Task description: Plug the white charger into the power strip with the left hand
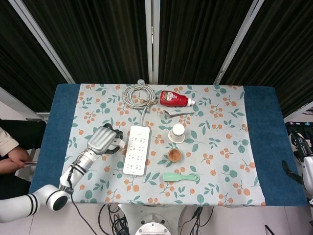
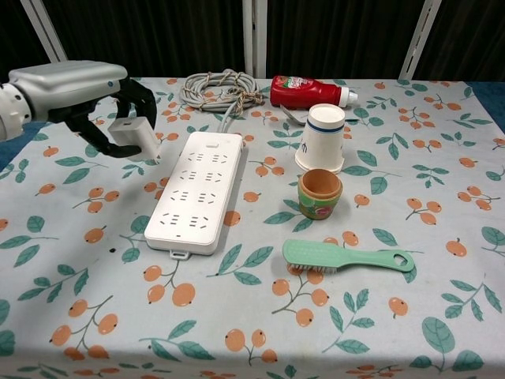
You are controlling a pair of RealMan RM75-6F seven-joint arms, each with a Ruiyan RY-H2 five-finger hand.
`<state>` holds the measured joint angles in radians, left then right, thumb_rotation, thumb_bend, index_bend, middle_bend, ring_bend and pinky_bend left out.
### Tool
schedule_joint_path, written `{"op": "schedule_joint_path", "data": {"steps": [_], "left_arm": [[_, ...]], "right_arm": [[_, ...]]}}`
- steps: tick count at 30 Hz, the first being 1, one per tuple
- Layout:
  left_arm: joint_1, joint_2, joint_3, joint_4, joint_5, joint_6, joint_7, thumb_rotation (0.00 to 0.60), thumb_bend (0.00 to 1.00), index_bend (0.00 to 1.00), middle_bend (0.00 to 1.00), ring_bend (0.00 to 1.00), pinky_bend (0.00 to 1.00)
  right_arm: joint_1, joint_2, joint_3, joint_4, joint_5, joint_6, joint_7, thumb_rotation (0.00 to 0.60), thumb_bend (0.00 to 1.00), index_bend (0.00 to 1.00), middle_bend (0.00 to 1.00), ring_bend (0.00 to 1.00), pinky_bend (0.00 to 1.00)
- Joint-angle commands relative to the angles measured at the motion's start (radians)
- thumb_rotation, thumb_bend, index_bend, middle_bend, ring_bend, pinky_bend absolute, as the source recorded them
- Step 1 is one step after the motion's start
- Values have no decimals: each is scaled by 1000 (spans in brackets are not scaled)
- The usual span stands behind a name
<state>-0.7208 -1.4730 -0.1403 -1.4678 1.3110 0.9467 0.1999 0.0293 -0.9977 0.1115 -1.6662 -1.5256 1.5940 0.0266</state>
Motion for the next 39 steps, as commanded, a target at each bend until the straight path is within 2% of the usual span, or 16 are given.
{"op": "schedule_joint_path", "data": {"steps": [1, 15, 39], "left_arm": [[-30, -32, -24, -14, -57, -30, 63, 600, 453, 640, 700, 528, 282], [-70, -90, -28, -38, -179, -31, 221, 600, 453, 640, 702, 534, 279], [-91, -116, -12, -37, -228, -7, 284, 600, 451, 640, 703, 539, 267]], "right_arm": [[0, 1, 0, 0, 1, 0, 0, 600, 255, 23, 187, 0, 34], [-4, 0, -2, 5, 9, 0, 7, 600, 255, 23, 187, 0, 34], [-10, -4, -3, 23, 13, 5, 26, 600, 255, 23, 187, 0, 34]]}}
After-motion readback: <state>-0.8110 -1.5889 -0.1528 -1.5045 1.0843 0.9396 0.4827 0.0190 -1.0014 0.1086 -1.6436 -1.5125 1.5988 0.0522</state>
